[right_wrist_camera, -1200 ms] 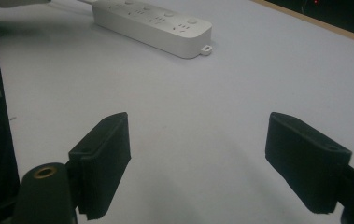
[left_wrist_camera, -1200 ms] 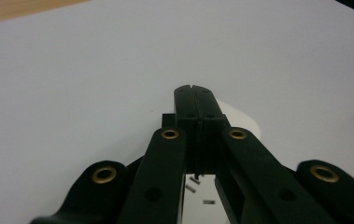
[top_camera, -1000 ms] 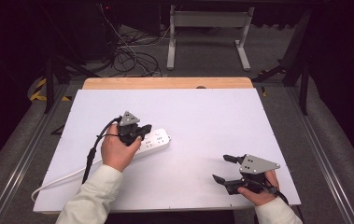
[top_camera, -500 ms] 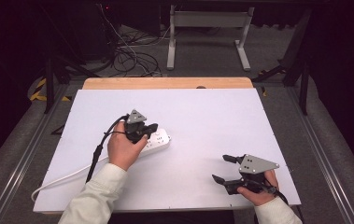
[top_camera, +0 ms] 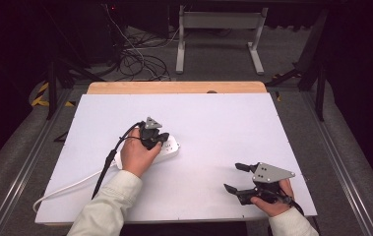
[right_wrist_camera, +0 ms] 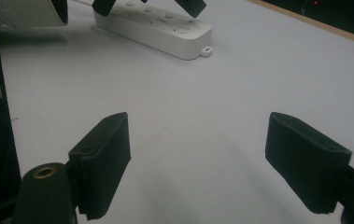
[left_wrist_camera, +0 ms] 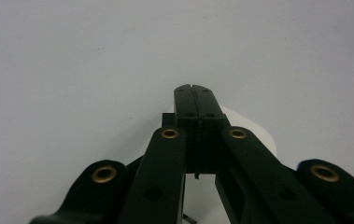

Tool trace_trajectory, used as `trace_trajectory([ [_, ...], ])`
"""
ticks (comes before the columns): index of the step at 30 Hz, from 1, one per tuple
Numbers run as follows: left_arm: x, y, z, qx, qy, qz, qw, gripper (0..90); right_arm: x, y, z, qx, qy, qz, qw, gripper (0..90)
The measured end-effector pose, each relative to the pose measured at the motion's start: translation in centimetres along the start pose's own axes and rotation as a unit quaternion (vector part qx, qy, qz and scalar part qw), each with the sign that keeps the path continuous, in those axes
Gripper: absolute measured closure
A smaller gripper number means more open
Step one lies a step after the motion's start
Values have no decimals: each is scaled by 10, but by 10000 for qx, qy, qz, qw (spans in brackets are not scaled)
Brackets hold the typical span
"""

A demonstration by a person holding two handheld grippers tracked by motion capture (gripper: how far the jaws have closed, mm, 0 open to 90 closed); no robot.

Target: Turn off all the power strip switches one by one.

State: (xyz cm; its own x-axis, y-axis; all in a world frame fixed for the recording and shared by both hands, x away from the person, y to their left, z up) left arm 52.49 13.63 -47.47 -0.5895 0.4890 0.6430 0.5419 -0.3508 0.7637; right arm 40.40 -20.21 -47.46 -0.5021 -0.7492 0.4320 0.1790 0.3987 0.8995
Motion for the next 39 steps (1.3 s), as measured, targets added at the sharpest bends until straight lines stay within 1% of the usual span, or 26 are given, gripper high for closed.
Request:
trace_trajectory([
  [2, -1, -1, 1, 10, 32, 9, 10000, 900, 0, 0, 0, 12, -1, 7, 10000, 233],
  [3, -1, -1, 2, 24, 12, 17, 10000, 900, 0, 0, 0, 15, -4, 4, 10000, 233],
  [4, -1, -1, 2, -3, 35, 25, 10000, 900, 0, 0, 0, 16, -6, 1, 10000, 233],
  [6, -1, -2, 1, -22, 7, 88, 10000, 900, 0, 0, 0, 17, -6, 2, 10000, 233],
  [12, -2, -3, -2, -144, 82, 74, 9998, 900, 0, 0, 1, 22, -1, 9, 10000, 233],
  [15, -1, -4, -2, -89, -12, 100, 9999, 900, 0, 0, 1, 15, 1, 9, 10000, 233],
  [17, -1, -4, -2, -78, 8, 97, 9999, 900, 0, 0, 1, 16, 4, 16, 10000, 233],
  [19, 0, -4, -1, -62, -20, 99, 9999, 900, 0, 0, 1, 18, 1, 17, 10000, 233],
  [21, 0, -5, 0, -3, -82, 73, 9999, 900, 0, 0, 1, 20, -1, 12, 10000, 232],
  [22, -1, -6, 1, 58, -118, 52, 9999, 900, 0, 0, 1, 22, -1, 14, 10000, 233],
  [23, -1, -6, 1, 47, -131, 33, 9999, 900, 0, 0, 1, 20, -3, 12, 10000, 233],
  [25, -1, -6, 0, -13, -64, 36, 10000, 900, 0, 0, 1, 22, 1, 12, 10000, 233],
  [27, -1, -6, 0, -26, -62, 55, 10000, 900, 0, 0, 1, 22, 2, 17, 10000, 233],
  [30, -1, -6, 2, 45, -84, 68, 9999, 900, 0, 0, 1, 32, 1, 23, 10000, 233],
  [31, -1, -6, 2, 119, -163, 69, 9998, 900, -1, 0, 1, 35, 3, 27, 10000, 233],
  [32, -1, -6, 3, 101, -156, 69, 9998, 900, -1, 0, 1, 43, 4, 27, 10000, 233],
  [34, 0, -5, 2, 15, -126, -16, 9999, 900, 0, 1, 1, 49, -3, 6, 10000, 232],
  [35, 4, -3, 2, 9, -124, 0, 9999, 900, 1, 1, 1, 14, -16, -13, 10000, 231],
  [36, 18, 0, -1, -10, -204, -416, 9989, 900, 1, 0, 0, 6, -33, -23, 10000, 232],
  [37, 18, 0, -1, -10, -204, -416, 9989, 900, 1, 0, -1, -2, -46, -28, 10000, 232],
  [38, 26, 2, -5, -106, -245, -566, 9980, 900, 1, 0, -1, -2, -46, -28, 10000, 232],
  [39, 32, 4, -10, -222, -234, -653, 9973, 900, 1, 0, -2, -20, -60, -24, 10000, 232],
])
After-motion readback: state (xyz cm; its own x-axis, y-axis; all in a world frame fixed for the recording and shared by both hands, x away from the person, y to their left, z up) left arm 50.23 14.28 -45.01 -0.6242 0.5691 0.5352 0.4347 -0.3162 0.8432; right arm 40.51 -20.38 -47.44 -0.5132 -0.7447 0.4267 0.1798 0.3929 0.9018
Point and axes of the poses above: each handheld gripper's, and its own axes: x roughly backward along the jaws, y roughly out of its top, z roughly to its left, the point moved 2 cm from there along -x, roughly forward along the jaws, and after that the axes turned 1 degree about -z, right-handed, at the moved point
